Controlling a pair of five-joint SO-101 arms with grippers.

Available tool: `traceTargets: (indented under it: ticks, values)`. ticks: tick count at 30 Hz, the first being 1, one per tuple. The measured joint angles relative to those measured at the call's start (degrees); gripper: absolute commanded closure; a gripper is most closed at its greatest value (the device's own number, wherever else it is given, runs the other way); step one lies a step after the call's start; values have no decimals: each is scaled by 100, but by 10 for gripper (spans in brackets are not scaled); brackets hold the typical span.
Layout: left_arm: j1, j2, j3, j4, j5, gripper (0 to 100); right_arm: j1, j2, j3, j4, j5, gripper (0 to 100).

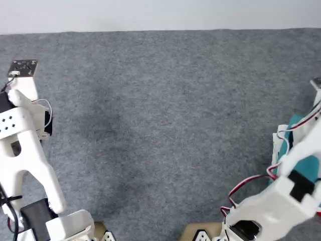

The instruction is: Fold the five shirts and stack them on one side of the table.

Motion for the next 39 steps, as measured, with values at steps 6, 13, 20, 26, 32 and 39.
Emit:
traceTargets:
  ticks: [6,13,20,26,32,39]
  values:
    - [-334,0,-132,0,-26,904,9,-941,1081,0,0,988]
    - [-1371,0,-466,0,-1002,767,-35,-1978,2084,0,0,988]
    - [-1978,659,-484,-703,-2664,767,-343,-2681,2875,0,0,988]
    - [-2242,1732,-484,-1486,-3429,767,-387,-3218,3534,0,0,988]
    - [-2251,2347,-484,-2435,-3798,767,-387,-3745,4193,0,0,988]
    - [-2084,3244,-484,-2866,-3824,961,-387,-4255,4519,0,-176,988]
